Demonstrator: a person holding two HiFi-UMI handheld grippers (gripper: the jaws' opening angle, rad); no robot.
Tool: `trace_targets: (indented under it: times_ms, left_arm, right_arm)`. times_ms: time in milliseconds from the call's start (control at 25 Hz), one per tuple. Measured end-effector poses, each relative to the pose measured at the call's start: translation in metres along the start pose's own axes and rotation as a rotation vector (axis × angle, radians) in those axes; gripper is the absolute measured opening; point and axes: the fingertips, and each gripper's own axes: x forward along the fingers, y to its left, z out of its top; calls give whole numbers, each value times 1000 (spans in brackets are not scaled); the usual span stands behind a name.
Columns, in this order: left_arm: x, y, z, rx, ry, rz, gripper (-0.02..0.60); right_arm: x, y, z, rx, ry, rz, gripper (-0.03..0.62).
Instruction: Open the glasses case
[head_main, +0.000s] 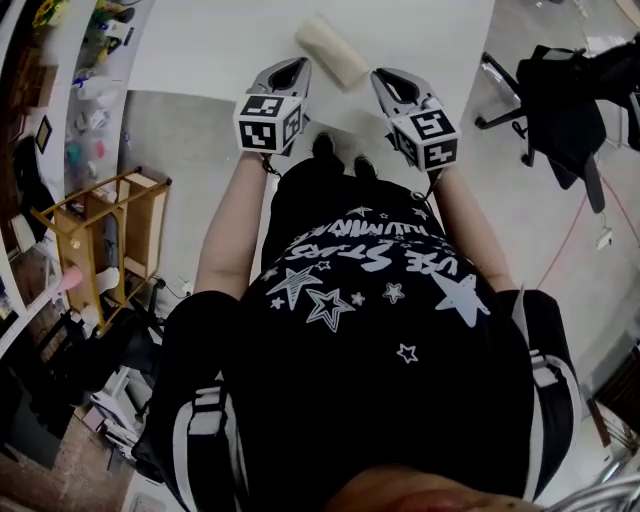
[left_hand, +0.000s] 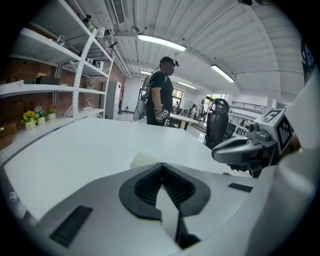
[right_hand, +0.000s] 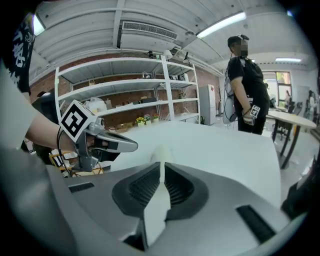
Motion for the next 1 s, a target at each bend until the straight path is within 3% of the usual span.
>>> trace_targets:
  times_ms: [320,440,720,1000]
  left_arm:
    - [42,18,-18,34,164,-55,12]
    - [52,20,-24,82,210,-53,12]
    - [66,25,-33,172,278,-39,12]
    - [68,27,-34,179,286,-54,12]
  right_arm:
    - [26,-1,-9,4,79,-26,108]
    - [32,0,-12,-8,98,-32,134]
    - [45,6,-22,-49,160,-25,231]
    - [60,16,-31,-140,228,-9,287]
